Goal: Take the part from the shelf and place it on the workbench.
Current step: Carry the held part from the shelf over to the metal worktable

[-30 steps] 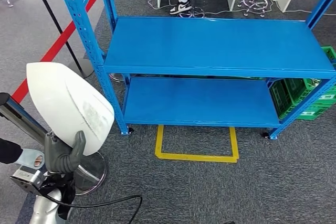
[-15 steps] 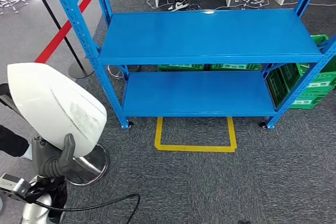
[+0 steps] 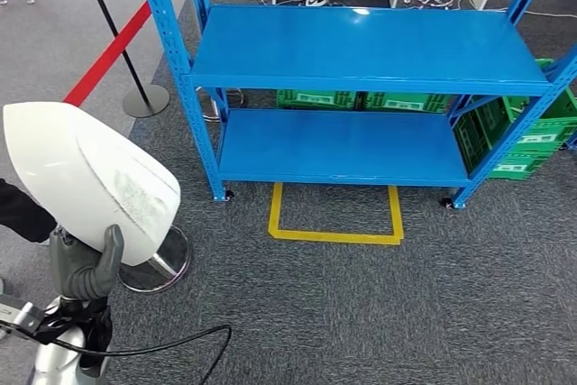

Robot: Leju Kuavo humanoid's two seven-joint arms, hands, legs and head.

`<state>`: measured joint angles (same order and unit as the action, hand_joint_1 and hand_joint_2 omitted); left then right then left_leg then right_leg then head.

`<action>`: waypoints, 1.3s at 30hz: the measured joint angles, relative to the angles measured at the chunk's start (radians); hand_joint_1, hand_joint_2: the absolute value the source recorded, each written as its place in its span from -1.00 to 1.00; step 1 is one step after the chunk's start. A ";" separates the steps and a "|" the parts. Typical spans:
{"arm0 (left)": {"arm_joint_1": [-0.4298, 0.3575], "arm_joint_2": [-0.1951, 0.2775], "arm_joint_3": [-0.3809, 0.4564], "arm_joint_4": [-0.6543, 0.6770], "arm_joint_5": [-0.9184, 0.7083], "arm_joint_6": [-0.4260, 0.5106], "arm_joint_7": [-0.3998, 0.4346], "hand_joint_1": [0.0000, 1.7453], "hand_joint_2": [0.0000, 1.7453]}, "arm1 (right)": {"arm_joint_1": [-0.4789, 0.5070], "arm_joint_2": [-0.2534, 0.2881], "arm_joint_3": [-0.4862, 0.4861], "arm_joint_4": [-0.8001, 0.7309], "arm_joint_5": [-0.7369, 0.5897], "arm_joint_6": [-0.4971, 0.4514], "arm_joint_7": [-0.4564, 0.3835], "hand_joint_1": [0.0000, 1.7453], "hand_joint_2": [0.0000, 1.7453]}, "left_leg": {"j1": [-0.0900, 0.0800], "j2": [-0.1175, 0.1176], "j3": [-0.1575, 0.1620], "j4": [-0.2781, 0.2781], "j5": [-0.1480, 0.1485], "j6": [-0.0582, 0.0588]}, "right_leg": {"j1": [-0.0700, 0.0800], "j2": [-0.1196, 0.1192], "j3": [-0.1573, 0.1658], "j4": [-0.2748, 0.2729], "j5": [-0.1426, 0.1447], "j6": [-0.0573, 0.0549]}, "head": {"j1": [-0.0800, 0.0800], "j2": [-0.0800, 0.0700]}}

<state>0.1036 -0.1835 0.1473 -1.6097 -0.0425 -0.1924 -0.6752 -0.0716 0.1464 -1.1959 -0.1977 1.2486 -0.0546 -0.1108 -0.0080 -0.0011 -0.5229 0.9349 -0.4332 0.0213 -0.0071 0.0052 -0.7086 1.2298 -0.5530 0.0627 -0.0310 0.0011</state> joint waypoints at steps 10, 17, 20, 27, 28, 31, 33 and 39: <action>-0.013 0.000 0.002 0.007 0.001 0.000 0.000 1.00 1.00 | -0.011 0.001 0.000 0.001 -0.001 0.033 0.000 -1.00 -1.00 | 0.000 0.000 -0.102 0.038 0.086 -0.034 | 0.005 0.003 0.243 -0.250 0.043 -0.026 | -0.005 0.000; -0.016 0.001 0.004 0.011 0.001 -0.003 0.000 1.00 1.00 | -0.012 0.002 0.000 0.001 0.011 0.041 0.023 -1.00 -1.00 | 0.005 0.000 -0.164 0.325 -0.119 -0.055 | 0.006 -0.004 0.143 -0.244 0.126 -0.057 | -0.016 0.000; -0.021 0.000 0.004 0.016 -0.001 -0.004 0.000 1.00 1.00 | -0.011 0.005 0.001 0.001 0.024 0.044 0.044 -1.00 -1.00 | 0.004 0.000 -0.057 0.228 -0.038 -0.045 | 0.009 -0.004 0.099 -0.239 0.157 -0.052 | -0.016 0.000; -0.034 -0.001 0.003 0.027 -0.004 -0.003 0.000 1.00 1.00 | -0.004 0.008 0.003 0.001 0.034 0.044 0.051 -1.00 -1.00 | -0.002 0.000 0.055 0.005 -0.058 -0.007 | 0.006 -0.004 0.035 -0.198 0.171 -0.020 | -0.012 0.000; -0.034 -0.001 0.003 0.030 -0.004 -0.002 0.000 1.00 1.00 | -0.001 0.009 0.004 0.002 0.035 0.044 0.049 -1.00 -1.00 | -0.001 0.001 0.049 0.005 -0.050 -0.001 | 0.005 -0.003 0.016 -0.149 0.135 -0.016 | -0.011 0.000; -0.034 -0.002 0.002 0.038 -0.004 -0.002 0.000 1.00 1.00 | 0.001 0.011 0.006 0.002 0.035 0.043 0.037 -1.00 -1.00 | -0.003 0.010 0.027 0.006 -0.029 0.005 | 0.005 -0.003 -0.039 0.040 0.031 -0.007 | -0.007 0.000; -0.034 -0.002 0.001 0.044 -0.006 -0.002 0.000 1.00 1.00 | 0.001 0.011 0.007 0.002 0.035 0.043 0.031 -1.00 -1.00 | -0.003 0.020 0.015 0.008 -0.020 0.003 | 0.005 -0.006 -0.004 0.032 0.037 -0.007 | -0.007 0.000; -0.037 -0.002 -0.007 0.053 -0.015 -0.002 0.000 1.00 1.00 | -0.009 0.013 0.008 0.002 0.034 0.041 0.018 -1.00 -1.00 | -0.009 0.057 0.001 0.021 -0.008 -0.017 | 0.014 -0.043 0.171 -0.239 0.102 -0.031 | -0.009 0.000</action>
<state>0.0669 -0.1857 0.1404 -1.5572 -0.0574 -0.1942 -0.6753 -0.0805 0.1598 -1.1883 -0.1961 1.2825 -0.0134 -0.0924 -0.0166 0.0564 -0.5216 0.9554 -0.4416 0.0039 0.0071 -0.0376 -0.5373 0.9912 -0.4511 0.0320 -0.0401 0.0011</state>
